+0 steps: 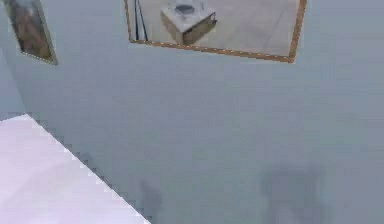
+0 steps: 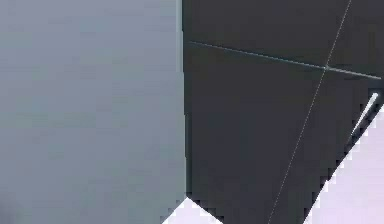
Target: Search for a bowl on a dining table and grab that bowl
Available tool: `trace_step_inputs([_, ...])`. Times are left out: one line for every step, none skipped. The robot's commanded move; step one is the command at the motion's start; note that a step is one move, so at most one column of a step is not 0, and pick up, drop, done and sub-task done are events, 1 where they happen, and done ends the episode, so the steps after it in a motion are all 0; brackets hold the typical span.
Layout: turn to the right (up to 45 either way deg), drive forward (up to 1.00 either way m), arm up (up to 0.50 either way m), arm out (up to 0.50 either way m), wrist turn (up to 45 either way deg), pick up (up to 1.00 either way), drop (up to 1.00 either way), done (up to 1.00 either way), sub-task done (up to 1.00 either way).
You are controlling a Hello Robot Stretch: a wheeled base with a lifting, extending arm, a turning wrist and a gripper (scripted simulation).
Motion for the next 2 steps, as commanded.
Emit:
trace_step_inputs([-45.0, 0.0, 0.0, 0.0, 0.0, 0.0, 0.0, 0.0, 0.0])
trace_step_inputs([0.0, 0.45, 0.0, 0.0, 0.0, 0.0, 0.0, 0.0, 0.0])
